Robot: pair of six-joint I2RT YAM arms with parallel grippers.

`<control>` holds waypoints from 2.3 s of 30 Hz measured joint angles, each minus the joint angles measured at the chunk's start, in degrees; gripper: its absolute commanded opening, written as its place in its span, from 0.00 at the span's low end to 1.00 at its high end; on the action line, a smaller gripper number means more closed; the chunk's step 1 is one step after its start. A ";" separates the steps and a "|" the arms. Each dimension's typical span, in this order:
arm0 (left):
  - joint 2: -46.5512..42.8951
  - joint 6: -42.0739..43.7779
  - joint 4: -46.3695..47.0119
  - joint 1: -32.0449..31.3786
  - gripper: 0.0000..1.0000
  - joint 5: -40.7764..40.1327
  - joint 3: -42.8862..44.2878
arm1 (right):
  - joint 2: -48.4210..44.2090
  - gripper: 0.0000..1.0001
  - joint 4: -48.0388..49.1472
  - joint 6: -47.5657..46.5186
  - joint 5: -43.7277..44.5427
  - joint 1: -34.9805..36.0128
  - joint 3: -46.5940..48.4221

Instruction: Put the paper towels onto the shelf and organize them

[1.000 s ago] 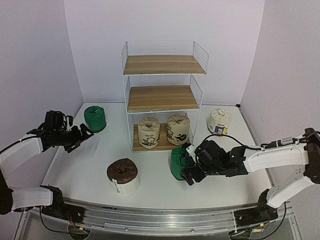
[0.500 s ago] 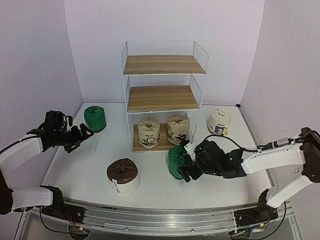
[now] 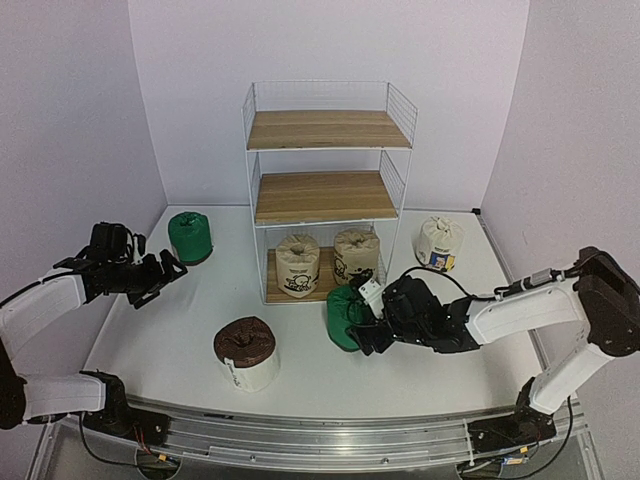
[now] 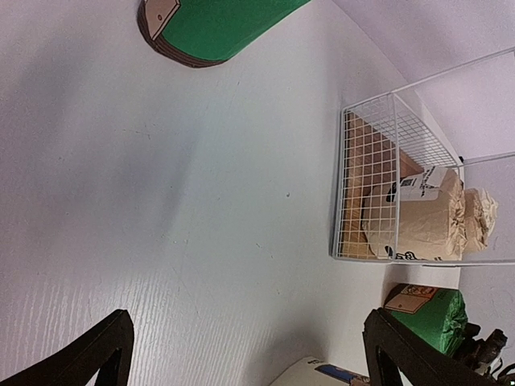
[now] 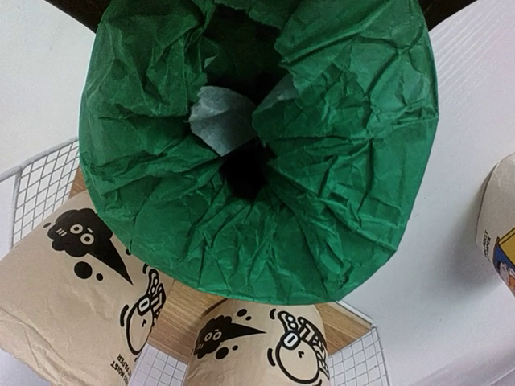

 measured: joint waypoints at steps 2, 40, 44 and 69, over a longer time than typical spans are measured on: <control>0.00 0.01 -0.69 0.00 1.00 0.00 0.28 | 0.91 0.64 0.80 -0.16 -0.15 -0.20 0.54; 0.11 0.25 -1.57 0.00 1.00 -0.08 2.41 | -19.51 0.38 -32.22 13.61 -2.35 -0.77 23.20; 0.11 0.20 -1.58 0.00 1.00 -0.37 2.41 | -18.19 0.38 -37.88 15.06 0.14 -0.77 30.76; -1.09 0.43 -1.69 0.00 1.00 -3.10 2.41 | 3.13 0.40 -49.51 17.43 22.39 -0.77 58.87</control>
